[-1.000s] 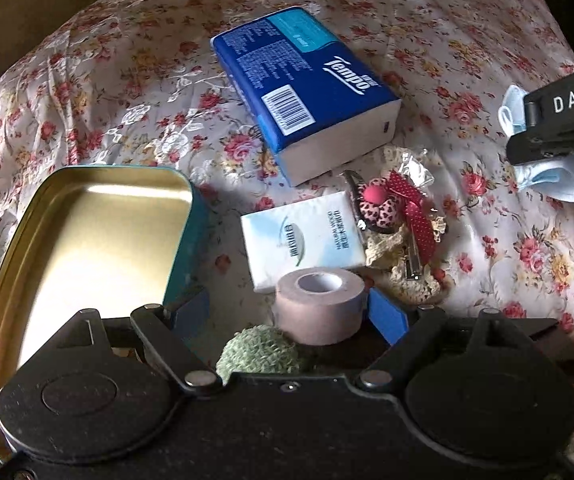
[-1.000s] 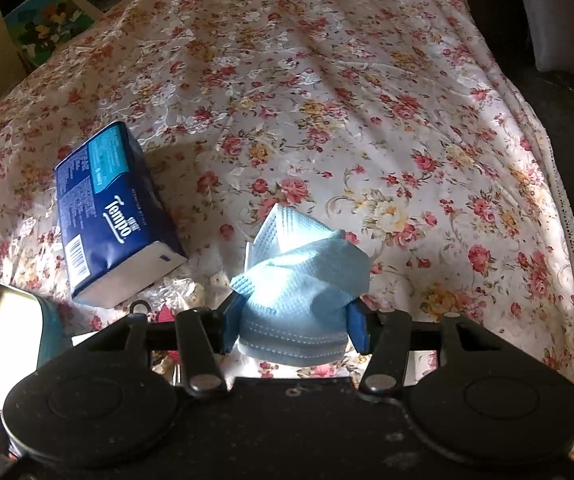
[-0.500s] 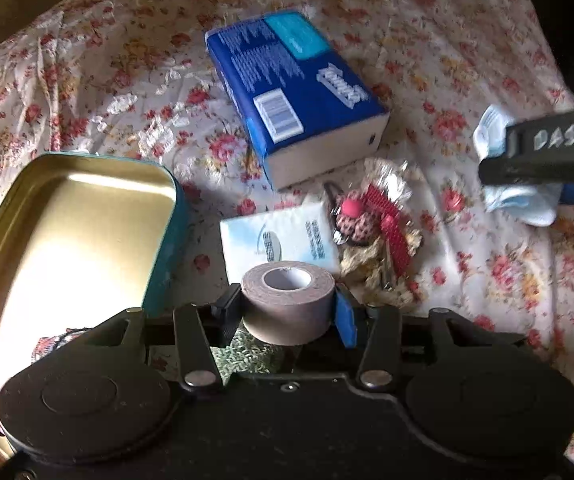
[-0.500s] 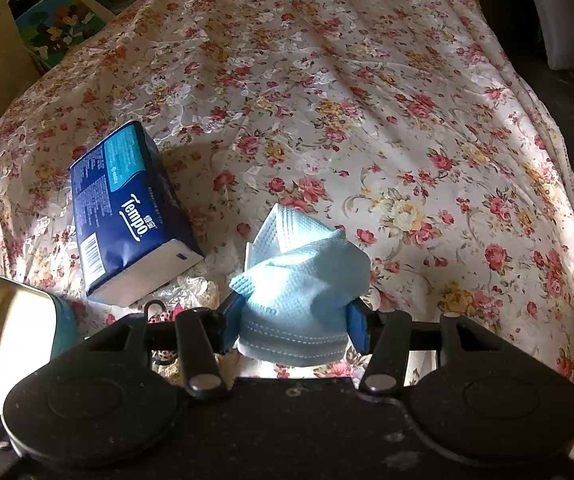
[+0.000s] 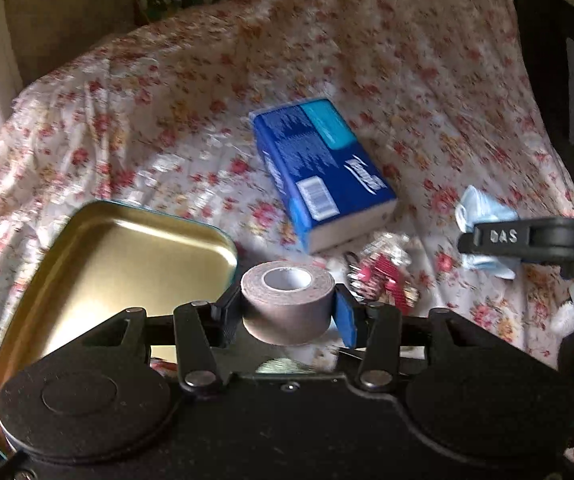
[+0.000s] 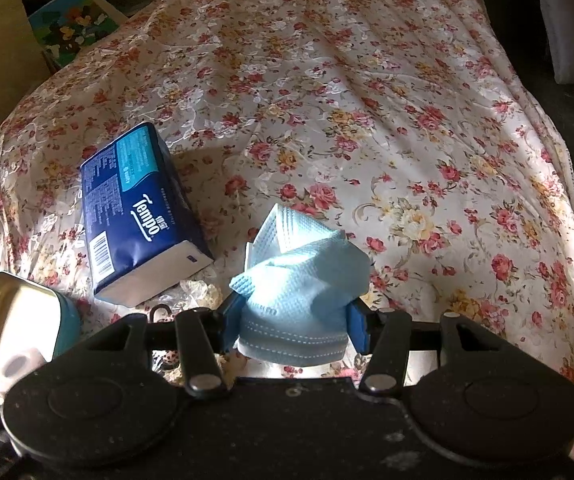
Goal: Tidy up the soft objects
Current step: 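Carry the tape roll into the tray and open the left tool while the right carries the mask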
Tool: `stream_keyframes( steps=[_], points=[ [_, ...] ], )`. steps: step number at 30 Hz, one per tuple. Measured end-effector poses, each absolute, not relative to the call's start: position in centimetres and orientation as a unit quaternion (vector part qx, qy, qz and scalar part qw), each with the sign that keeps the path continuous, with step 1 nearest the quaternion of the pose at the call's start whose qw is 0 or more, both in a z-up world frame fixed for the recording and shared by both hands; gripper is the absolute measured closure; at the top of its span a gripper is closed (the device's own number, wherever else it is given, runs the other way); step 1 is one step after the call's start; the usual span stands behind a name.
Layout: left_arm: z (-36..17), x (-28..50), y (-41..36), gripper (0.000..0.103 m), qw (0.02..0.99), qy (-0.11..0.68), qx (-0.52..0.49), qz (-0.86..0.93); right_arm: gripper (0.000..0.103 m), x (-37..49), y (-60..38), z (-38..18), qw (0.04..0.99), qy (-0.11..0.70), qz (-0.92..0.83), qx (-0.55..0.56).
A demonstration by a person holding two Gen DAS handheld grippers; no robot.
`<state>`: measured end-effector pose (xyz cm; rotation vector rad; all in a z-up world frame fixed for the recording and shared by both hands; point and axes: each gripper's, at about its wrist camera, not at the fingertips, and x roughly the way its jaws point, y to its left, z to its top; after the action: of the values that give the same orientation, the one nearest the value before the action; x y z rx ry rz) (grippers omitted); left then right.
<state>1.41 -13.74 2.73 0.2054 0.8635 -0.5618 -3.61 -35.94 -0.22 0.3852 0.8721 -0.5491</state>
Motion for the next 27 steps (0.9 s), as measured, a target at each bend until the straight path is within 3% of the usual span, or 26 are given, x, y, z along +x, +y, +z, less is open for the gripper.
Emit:
stream_keyframes(
  steps=[15,27],
  points=[
    [4.8,6.2,-4.3,0.056,0.898,0.397,0.071,-0.172,0.051,-3.2,-34.6,-0.2,0.860,0.417,-0.241,0.169],
    [3.4,8.9,1.7,0.056,0.884,0.446,0.043,-0.132,0.051,-2.8,-29.2,1.3,0.890,0.403,-0.139,0.158]
  ],
)
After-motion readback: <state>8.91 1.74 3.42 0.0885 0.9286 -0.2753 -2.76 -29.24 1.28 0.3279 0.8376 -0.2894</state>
